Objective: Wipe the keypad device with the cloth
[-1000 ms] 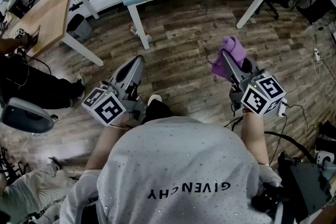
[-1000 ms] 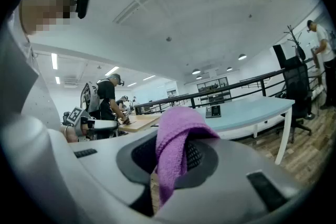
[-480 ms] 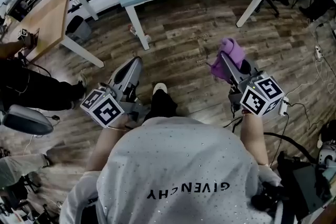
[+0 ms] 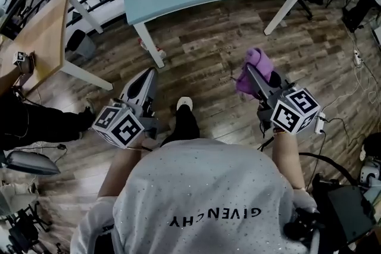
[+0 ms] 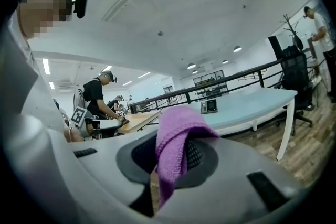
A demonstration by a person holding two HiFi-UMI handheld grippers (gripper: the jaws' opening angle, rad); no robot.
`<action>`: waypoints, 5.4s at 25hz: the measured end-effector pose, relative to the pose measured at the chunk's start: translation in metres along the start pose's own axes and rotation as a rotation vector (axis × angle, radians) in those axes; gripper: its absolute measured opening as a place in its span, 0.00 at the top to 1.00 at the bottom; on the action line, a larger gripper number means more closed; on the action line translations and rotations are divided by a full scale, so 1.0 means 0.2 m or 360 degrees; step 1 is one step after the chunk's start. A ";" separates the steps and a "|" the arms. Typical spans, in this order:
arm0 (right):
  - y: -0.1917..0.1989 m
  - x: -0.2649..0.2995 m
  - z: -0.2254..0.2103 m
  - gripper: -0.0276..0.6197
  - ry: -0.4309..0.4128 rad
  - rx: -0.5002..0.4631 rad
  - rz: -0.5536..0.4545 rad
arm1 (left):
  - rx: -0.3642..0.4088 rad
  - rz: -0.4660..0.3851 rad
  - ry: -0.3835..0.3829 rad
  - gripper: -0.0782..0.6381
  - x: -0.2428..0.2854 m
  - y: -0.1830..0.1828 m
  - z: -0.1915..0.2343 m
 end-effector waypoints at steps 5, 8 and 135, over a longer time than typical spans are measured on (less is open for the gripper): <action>-0.08 0.32 -0.12 0.89 0.0017 -0.0023 0.0047 | -0.0068 -0.0010 0.0061 0.89 0.27 -0.16 0.25; -0.15 0.55 -0.20 0.89 0.0041 -0.0039 0.0072 | -0.0099 -0.0022 0.0132 0.89 0.45 -0.30 0.42; -0.52 2.79 -1.71 0.89 -0.0471 0.0199 0.0521 | -0.0236 -0.0089 -0.0396 0.89 1.99 -0.86 1.61</action>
Point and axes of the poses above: the fingertips, and each gripper's own axes: x forward along the fingers, z to its left, y out of its underside, the point moved 3 cm from there along -x, backward along the fingers, and after that the axes turned 5 degrees about -x, right-handed, at the moved point
